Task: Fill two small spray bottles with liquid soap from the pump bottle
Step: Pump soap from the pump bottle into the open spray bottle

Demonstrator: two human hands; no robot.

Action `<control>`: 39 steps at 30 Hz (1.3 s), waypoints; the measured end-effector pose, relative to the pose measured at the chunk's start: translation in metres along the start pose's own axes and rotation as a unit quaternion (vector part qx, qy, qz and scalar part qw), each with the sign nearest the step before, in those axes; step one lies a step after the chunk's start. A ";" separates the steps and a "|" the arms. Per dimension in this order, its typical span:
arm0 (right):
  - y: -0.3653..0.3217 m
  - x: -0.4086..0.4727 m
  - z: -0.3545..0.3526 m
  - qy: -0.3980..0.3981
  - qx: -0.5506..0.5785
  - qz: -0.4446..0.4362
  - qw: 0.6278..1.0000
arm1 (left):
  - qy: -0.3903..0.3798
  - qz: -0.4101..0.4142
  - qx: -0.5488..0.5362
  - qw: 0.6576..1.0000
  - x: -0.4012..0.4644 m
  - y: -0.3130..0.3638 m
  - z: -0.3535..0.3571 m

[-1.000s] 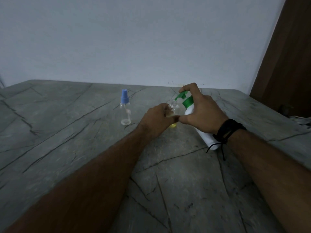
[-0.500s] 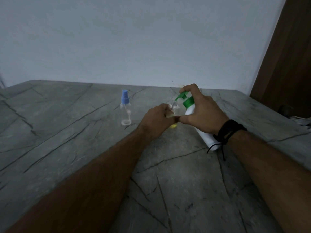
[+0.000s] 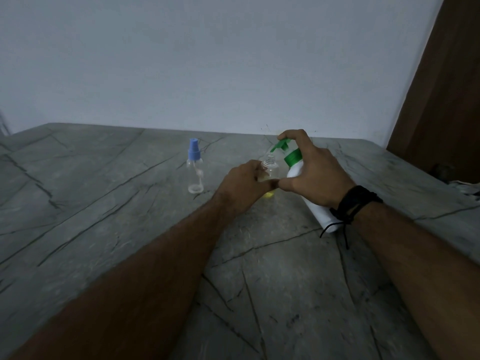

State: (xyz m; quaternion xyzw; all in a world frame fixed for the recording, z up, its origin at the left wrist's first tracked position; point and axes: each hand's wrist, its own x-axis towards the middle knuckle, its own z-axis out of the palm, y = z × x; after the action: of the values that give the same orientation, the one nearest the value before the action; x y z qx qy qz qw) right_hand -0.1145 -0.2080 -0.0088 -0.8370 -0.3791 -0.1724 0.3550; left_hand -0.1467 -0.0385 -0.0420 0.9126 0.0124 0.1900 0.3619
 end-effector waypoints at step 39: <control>0.002 0.000 0.000 -0.005 0.002 -0.004 1.000 | 0.008 0.008 0.003 1.000 0.002 -0.003 0.001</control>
State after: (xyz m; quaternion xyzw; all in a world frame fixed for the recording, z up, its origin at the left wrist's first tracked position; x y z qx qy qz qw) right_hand -0.1130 -0.2084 -0.0095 -0.8357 -0.3846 -0.1684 0.3541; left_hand -0.1447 -0.0367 -0.0436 0.9121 0.0089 0.1997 0.3578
